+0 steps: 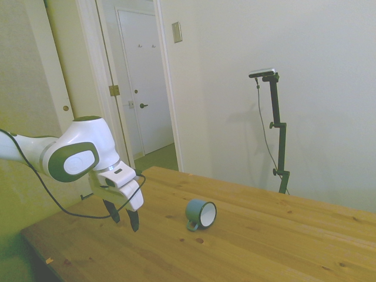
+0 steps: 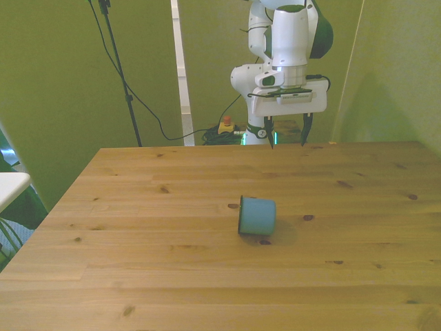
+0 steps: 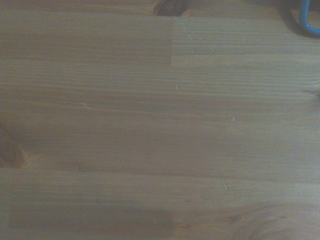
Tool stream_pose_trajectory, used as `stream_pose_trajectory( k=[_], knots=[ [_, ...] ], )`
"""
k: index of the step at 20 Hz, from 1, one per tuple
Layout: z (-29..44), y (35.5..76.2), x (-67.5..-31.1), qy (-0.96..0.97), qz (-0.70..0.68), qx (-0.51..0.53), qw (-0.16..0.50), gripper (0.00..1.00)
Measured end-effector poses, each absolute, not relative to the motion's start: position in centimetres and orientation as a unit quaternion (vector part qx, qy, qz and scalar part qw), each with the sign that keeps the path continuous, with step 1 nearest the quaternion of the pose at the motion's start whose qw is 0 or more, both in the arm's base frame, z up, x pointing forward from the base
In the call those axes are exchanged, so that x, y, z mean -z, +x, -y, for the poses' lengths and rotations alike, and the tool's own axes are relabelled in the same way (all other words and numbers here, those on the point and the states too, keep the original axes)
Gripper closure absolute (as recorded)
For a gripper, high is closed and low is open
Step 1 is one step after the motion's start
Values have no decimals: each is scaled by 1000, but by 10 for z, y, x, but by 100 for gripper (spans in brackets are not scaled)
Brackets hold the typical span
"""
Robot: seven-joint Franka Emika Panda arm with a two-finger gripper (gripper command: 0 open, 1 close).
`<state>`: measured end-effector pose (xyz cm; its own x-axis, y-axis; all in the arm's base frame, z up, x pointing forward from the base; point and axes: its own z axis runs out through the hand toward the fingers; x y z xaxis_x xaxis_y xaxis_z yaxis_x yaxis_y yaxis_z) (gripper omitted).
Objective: Flip the mug upright
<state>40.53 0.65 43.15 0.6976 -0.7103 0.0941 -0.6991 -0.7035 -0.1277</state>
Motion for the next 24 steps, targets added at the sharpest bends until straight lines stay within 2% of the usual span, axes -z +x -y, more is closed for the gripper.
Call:
stream_pose_trajectory(
  k=[3,14,15,19,24],
  knots=[
    [-6,409,-432,-917,-391,68,42,0],
    [85,488,-522,-875,-461,129,76,0],
    [99,510,-523,-871,-468,129,70,0],
    [108,511,-523,-871,-468,132,71,0],
    [171,516,-510,-863,-471,149,105,0]
  ],
)
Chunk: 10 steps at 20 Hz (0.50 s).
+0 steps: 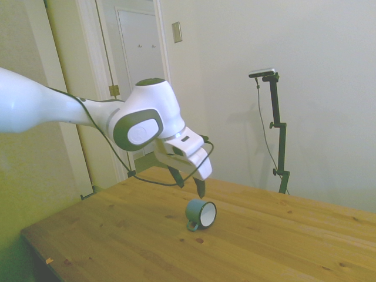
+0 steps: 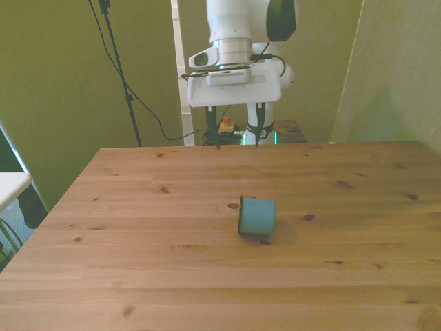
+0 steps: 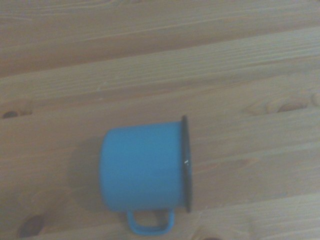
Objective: Flip the mug upright
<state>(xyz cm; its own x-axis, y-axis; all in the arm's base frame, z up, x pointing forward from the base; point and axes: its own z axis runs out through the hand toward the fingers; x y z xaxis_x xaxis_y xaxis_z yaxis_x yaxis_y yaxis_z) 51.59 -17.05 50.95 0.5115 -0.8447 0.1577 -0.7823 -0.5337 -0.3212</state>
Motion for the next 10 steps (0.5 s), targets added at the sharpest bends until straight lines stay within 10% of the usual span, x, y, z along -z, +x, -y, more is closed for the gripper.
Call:
stream_pose_trajectory(
  k=[10],
  knots=[
    [227,569,-471,-860,-465,123,172,0]
  ],
)
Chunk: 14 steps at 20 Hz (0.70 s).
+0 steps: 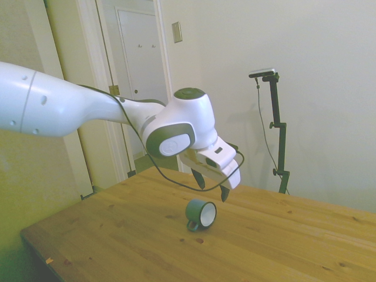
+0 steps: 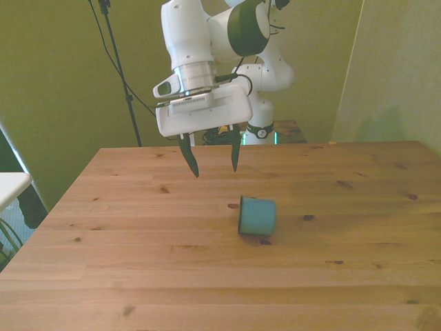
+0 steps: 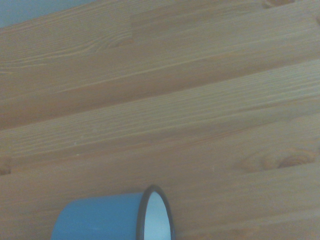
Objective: Flip the mug upright
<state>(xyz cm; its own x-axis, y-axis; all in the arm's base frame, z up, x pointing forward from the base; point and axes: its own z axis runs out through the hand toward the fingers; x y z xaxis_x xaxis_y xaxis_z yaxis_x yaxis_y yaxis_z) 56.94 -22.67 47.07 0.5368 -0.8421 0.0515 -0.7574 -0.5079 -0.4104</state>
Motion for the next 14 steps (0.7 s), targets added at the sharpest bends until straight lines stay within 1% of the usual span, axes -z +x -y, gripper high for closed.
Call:
stream_pose_trajectory(
  k=[4,14],
  knots=[
    [233,590,-448,-866,-450,79,205,0],
    [233,612,-409,-858,-421,-13,293,0]
  ],
)
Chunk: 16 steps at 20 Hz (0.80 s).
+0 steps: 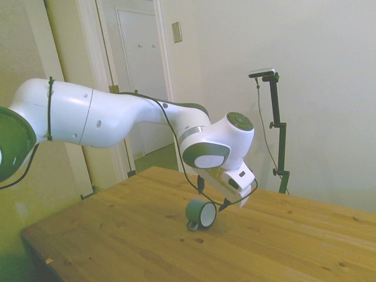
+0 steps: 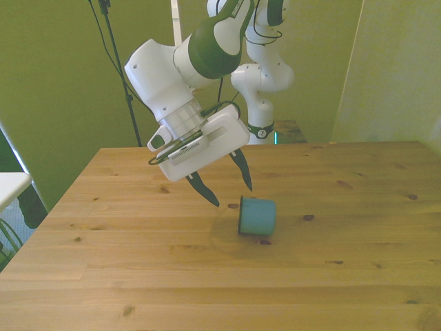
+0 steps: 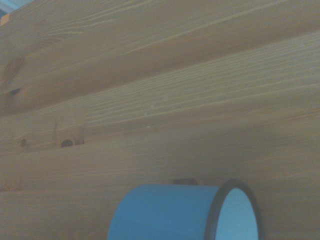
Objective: Flip the mug upright
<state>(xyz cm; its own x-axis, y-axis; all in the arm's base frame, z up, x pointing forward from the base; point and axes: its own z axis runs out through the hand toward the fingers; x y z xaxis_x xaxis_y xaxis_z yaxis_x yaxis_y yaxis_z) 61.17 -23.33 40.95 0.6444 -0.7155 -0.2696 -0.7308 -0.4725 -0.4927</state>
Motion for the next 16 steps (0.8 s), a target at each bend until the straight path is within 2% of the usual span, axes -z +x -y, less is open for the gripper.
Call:
stream_pose_trajectory(
  k=[6,10,16],
  knots=[
    [217,620,-398,-855,-399,-43,329,0],
    [215,623,-396,-857,-394,-46,329,0],
    [211,633,-356,-853,-379,-76,351,0]
  ],
)
